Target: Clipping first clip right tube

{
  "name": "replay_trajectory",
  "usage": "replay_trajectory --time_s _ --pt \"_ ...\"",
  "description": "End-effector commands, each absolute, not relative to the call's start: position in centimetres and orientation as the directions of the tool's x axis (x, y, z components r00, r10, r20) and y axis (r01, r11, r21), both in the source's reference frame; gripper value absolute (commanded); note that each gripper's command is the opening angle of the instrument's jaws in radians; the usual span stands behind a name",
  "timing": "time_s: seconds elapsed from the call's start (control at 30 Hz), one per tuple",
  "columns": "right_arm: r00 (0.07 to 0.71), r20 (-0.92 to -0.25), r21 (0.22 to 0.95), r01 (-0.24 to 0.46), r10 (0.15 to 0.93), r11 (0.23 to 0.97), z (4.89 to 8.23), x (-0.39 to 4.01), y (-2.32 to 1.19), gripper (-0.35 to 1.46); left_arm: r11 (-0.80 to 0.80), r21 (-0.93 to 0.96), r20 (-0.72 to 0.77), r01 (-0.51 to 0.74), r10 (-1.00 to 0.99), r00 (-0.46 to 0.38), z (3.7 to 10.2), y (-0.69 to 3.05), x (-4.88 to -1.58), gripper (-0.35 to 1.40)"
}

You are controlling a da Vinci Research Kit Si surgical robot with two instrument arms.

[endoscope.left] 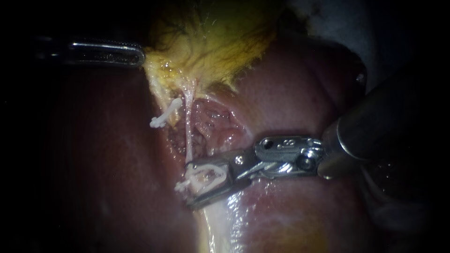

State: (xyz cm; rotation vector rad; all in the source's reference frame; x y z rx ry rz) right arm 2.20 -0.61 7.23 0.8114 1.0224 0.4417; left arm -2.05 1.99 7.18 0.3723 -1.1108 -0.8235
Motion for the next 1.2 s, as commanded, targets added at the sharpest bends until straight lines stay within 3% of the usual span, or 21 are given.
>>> replay_trajectory --time_s 0.03,0.7,1.2 --pt "0.472 -0.576 0.770 0.040 0.667 0.637 7.21 2.20 -0.61 0.54 0.657 0.642 0.639 0.396 -0.743 0.197 7.18 1.99 -2.05 -0.35" --pt "0.461 -0.567 0.779 0.032 0.683 0.626 6.82 1.75 -0.41 0.55 0.657 0.642 0.639 0.396 -0.743 0.197 7.18 1.99 -2.04 -0.35" --pt "0.461 -0.571 0.776 0.031 0.680 0.630 7.07 1.63 -0.29 0.54 0.657 0.642 0.639 0.396 -0.743 0.197 7.18 1.99 -2.04 -0.35"
